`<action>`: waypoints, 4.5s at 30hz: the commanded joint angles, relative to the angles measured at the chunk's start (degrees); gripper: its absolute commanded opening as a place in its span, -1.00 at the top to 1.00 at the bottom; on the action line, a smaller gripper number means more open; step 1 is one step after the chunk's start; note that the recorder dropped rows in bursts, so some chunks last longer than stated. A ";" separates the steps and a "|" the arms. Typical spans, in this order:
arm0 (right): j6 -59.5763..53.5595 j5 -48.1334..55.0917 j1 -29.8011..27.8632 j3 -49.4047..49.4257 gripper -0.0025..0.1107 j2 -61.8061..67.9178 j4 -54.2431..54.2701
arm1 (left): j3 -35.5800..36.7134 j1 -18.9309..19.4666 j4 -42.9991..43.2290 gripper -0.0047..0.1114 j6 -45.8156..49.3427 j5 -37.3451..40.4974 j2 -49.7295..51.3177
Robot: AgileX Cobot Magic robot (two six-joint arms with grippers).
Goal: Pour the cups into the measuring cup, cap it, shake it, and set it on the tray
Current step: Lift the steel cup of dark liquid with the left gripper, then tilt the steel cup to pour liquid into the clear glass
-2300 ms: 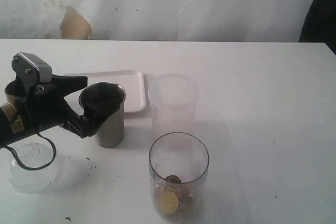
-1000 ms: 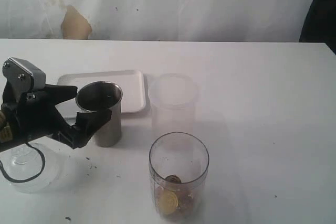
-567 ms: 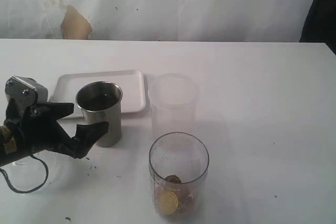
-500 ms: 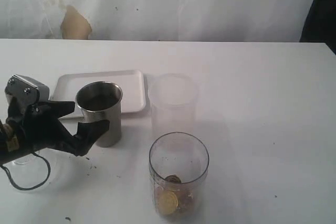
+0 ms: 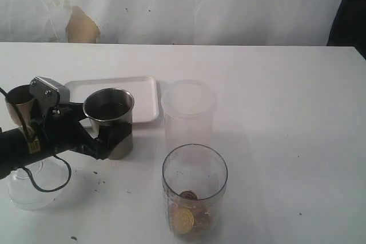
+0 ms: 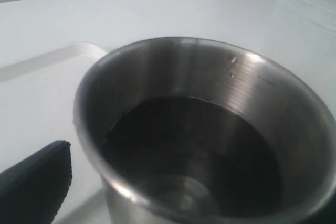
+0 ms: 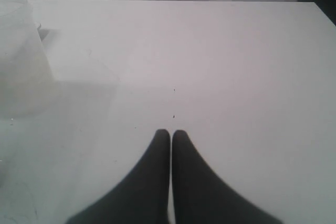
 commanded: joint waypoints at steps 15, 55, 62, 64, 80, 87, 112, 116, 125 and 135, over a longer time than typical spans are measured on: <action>0.21 -0.83 0.18 0.31 0.94 -0.35 -0.16 | -4.63 -0.26 0.99 0.21 -4.46 -2.48 3.49; 0.21 -0.83 0.18 0.31 0.94 -0.35 -0.16 | -1.83 -23.66 13.96 0.92 -16.71 42.68 -36.77; 0.21 -0.83 0.18 0.31 0.94 -0.35 -0.16 | -1.92 -27.89 13.96 0.92 -11.96 44.86 -37.30; 0.21 -0.83 0.18 0.31 0.94 -0.35 -0.16 | -1.92 -28.69 13.96 0.92 -10.61 45.01 -37.30; 0.21 -0.83 0.18 0.31 0.94 -0.35 -0.16 | -7.03 -34.73 15.84 0.92 -8.64 57.82 -37.75; 0.21 -0.83 0.18 0.31 0.94 -0.35 -0.16 | -10.38 -41.02 17.28 0.92 -5.93 69.07 -37.75; 0.21 -0.83 0.18 0.31 0.94 -0.35 -0.16 | -10.61 -45.29 25.51 0.92 -2.79 76.11 -37.75; 0.21 -0.83 0.18 0.31 0.94 -0.35 -0.16 | -10.61 -45.29 26.06 0.92 -2.73 76.11 -37.75; 0.21 -0.83 0.18 0.31 0.94 -0.35 -0.16 | -10.61 -45.29 29.21 0.92 -2.65 76.34 -37.75; 0.21 -0.83 0.18 0.31 0.94 -0.35 -0.16 | -10.61 -45.29 31.41 0.92 -2.65 78.67 -37.75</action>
